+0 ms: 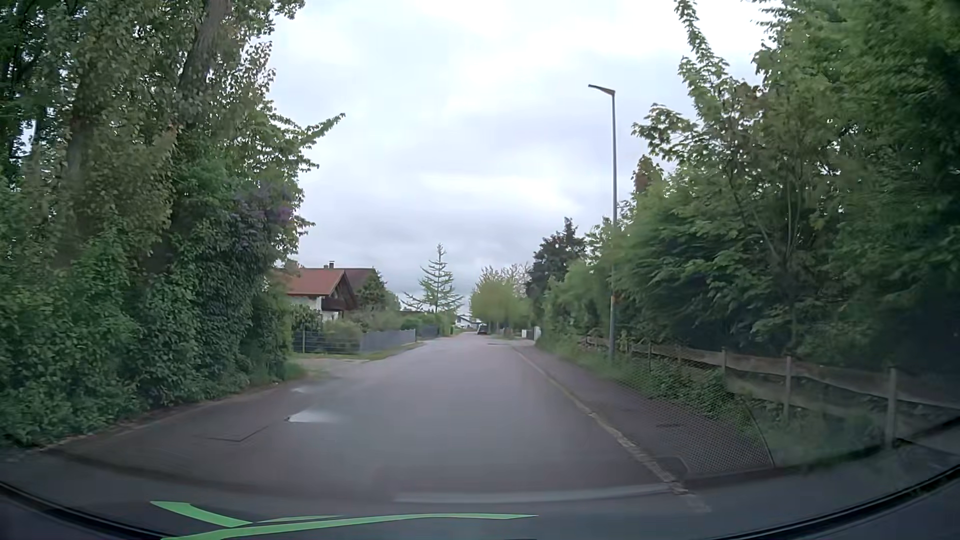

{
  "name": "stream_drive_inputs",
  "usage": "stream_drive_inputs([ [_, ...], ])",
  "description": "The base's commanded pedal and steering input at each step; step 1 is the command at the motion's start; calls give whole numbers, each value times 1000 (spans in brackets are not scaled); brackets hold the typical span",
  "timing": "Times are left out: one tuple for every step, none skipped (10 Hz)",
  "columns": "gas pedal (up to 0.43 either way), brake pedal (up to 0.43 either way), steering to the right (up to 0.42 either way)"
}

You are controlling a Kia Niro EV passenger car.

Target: Follow the waypoints while adhering to traffic rules and regulations

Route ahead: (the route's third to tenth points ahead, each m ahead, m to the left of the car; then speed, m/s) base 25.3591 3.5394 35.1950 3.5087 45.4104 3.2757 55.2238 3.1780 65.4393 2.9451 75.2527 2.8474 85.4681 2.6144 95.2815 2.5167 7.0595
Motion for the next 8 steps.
stream_drive_inputs([
  [87, 0, 2],
  [87, 0, 2],
  [87, 0, 3],
  [87, 0, 3],
  [87, 0, 3],
  [87, 0, 3],
  [87, 0, 3],
  [87, 0, 3],
])
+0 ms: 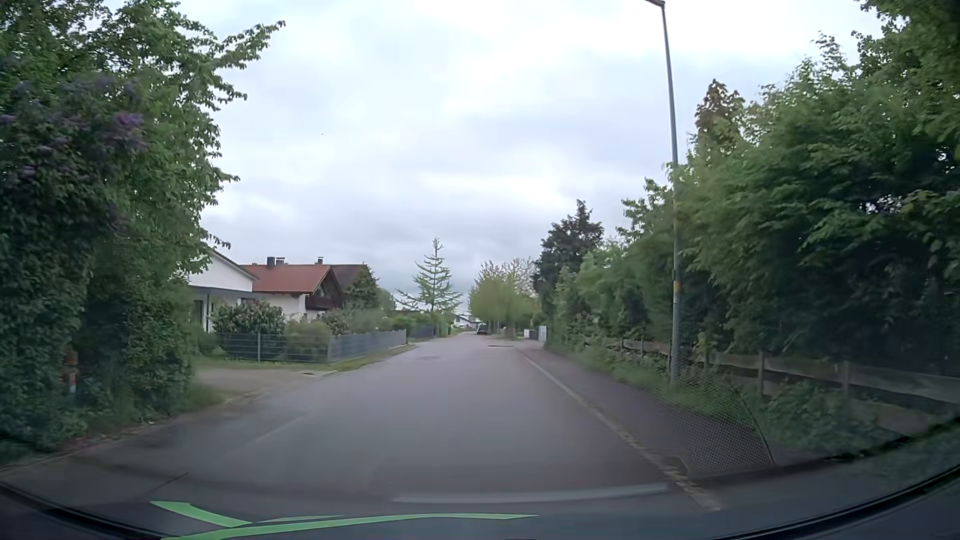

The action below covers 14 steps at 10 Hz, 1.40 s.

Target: Follow the waypoints while adhering to traffic rules and regulations

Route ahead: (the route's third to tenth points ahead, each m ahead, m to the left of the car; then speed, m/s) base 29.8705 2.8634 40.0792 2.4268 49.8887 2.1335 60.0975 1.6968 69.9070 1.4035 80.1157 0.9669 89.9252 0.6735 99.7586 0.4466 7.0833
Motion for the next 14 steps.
stream_drive_inputs([
  [87, 0, 3],
  [87, 0, 3],
  [79, 0, 3],
  [79, 0, 3],
  [79, 0, 3],
  [79, 0, 3],
  [79, 0, 3],
  [67, 0, 3],
  [67, 0, 2],
  [67, 0, 2],
  [59, 0, 2],
  [59, 0, 2],
  [59, 0, 2],
  [47, 0, 2],
])
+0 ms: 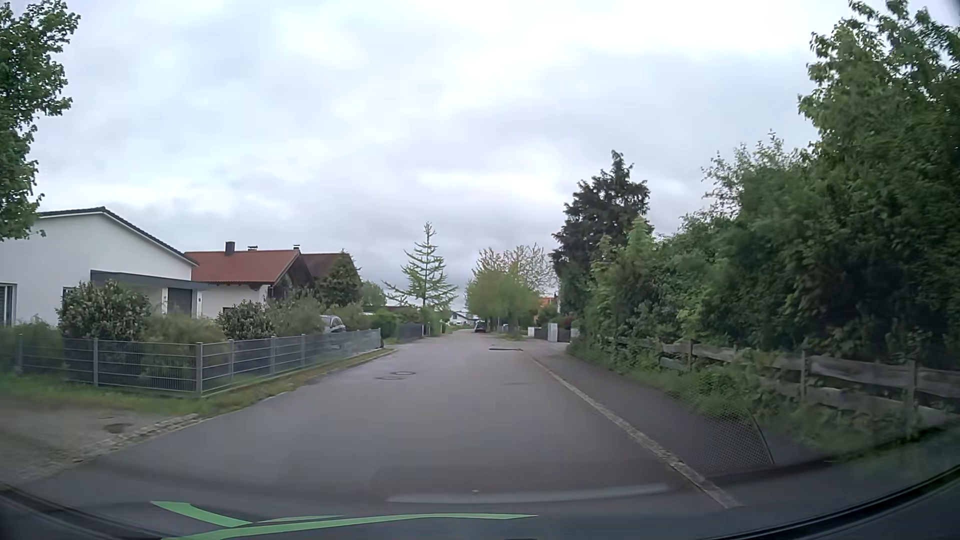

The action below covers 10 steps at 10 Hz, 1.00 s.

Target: Follow the waypoints while adhering to traffic rules and regulations

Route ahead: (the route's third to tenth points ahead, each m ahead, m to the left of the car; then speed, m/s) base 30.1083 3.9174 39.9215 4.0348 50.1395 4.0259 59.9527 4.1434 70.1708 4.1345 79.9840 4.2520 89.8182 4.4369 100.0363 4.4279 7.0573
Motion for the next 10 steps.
stream_drive_inputs([
  [47, 0, 2],
  [47, 0, 2],
  [47, 0, 2],
  [47, 0, 2],
  [47, 0, 2],
  [47, 0, 2],
  [47, 0, 2],
  [47, 0, 2],
  [47, 0, 2],
  [47, 0, 2],
])
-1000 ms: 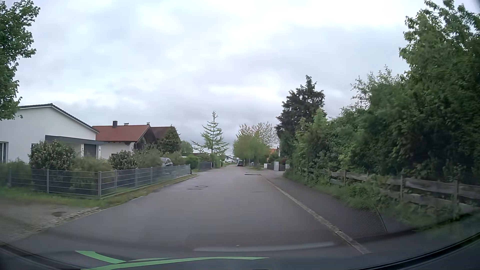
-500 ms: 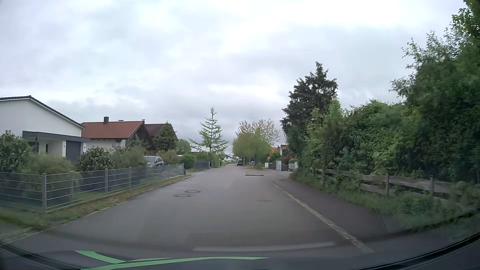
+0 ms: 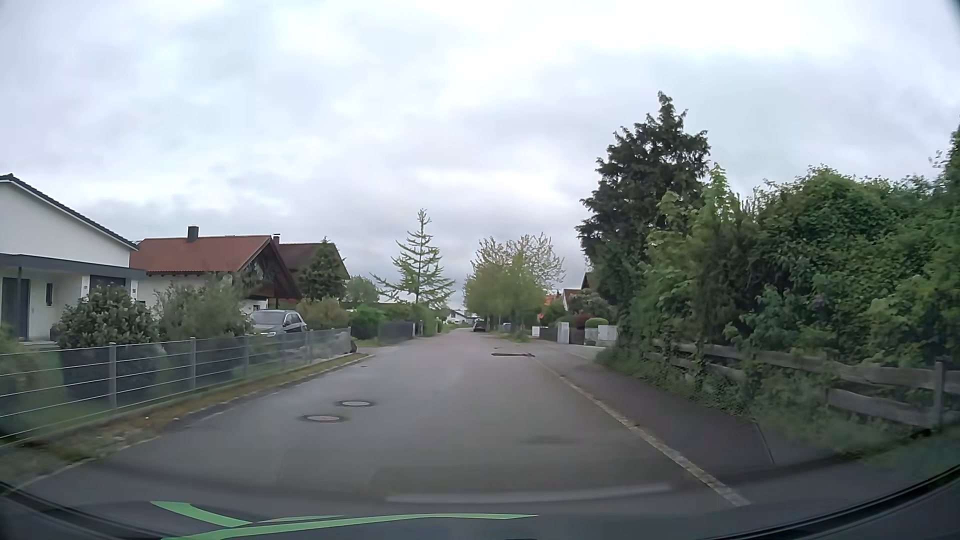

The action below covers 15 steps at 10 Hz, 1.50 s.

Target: Follow the waypoints while adhering to traffic rules and regulations

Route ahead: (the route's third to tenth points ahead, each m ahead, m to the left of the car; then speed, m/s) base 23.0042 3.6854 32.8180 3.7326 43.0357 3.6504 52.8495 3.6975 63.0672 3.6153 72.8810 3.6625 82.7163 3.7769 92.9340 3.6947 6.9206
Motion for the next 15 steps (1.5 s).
stream_drive_inputs([
  [47, 0, 2],
  [47, 0, 2],
  [47, 0, 2],
  [47, 0, 2],
  [47, 0, 2],
  [47, 0, 1],
  [47, 0, 1],
  [47, 0, 1],
  [47, 0, 1],
  [47, 0, 2],
  [39, 0, 2],
  [39, 0, 1],
  [39, 0, 2],
  [39, 0, 4],
  [39, 0, 4],
])
